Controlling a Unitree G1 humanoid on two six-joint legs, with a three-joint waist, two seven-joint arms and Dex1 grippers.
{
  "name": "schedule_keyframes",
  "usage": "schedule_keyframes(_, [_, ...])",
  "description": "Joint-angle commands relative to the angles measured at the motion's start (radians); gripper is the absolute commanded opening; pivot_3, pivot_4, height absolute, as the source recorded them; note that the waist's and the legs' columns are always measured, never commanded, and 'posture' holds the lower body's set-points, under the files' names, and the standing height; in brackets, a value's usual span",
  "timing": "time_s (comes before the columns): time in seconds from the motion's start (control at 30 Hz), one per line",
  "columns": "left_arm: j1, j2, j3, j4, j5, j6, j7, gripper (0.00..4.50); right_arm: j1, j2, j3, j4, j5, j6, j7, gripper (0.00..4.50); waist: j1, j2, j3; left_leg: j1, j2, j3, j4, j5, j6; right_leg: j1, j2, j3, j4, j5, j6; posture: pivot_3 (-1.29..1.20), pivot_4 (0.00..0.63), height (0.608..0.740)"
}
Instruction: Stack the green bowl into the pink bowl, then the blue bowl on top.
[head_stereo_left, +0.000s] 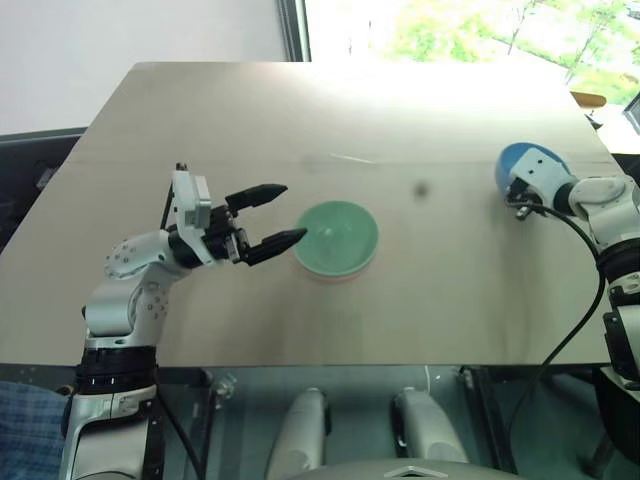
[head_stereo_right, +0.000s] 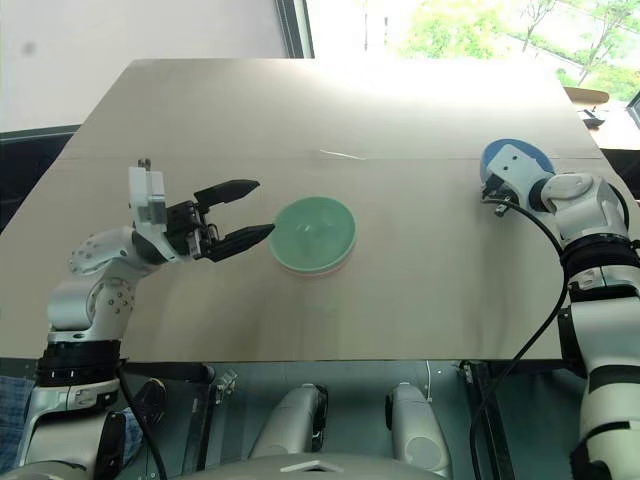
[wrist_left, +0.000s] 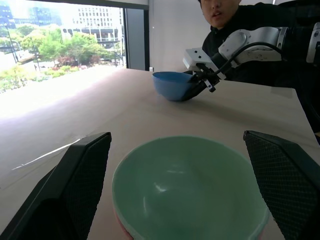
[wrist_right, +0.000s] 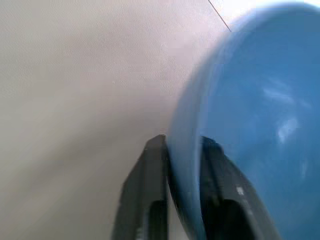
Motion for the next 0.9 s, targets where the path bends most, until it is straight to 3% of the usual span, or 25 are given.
schedule_keyframes(0.03, [-0.001,0.018,0.029,-0.037,-0.007,-0.014,0.007,4.5,-0.041,-0.002,-0.026,0.004,0.014,-0.034,-0.01,0.02,0.0,0.0,0.0,0.0,0.0,0.0,0.0,0.0,0.0,0.0,0.0,0.0,0.0,0.0,0.0,0.0,0.15,0.74])
schedule_keyframes(0.27, [0.009,0.028,0.032,-0.025,-0.001,-0.023,0.004,4.5,-0.024,0.003,-0.024,-0.242,0.057,-0.053,0.086,0.02,-0.007,0.001,0.001,0.0,0.0,0.001,0.0,0.0,0.0,-0.001,0.0,0.001,0.0,0.0,0.0,0.0,0.15,0.74])
schedule_keyframes(0.5, [0.04,0.056,0.058,0.002,0.012,-0.037,0.007,4.5,0.022,0.031,0.011,-0.736,0.11,0.091,0.208,0.02,-0.007,0.001,0.001,-0.001,0.001,-0.001,0.0,0.0,0.0,-0.001,0.0,0.0,0.0,0.0,0.0,0.0,0.15,0.74])
schedule_keyframes(0.7, [0.096,0.101,0.102,0.028,0.026,-0.057,-0.002,4.5,0.069,0.072,0.096,-1.071,0.147,0.192,0.291,0.02,0.002,0.001,0.001,-0.007,0.001,-0.004,0.003,0.0,0.0,-0.006,0.0,-0.003,0.002,0.0,0.0,0.0,0.15,0.74])
schedule_keyframes(0.9, [0.151,0.135,0.127,0.042,0.041,-0.074,-0.016,4.5,0.103,0.113,0.195,-1.259,0.133,0.223,0.31,0.02,0.006,0.001,0.001,-0.012,0.0,-0.005,0.006,0.0,0.0,-0.009,0.0,-0.004,0.003,0.0,0.0,0.0,0.15,0.74])
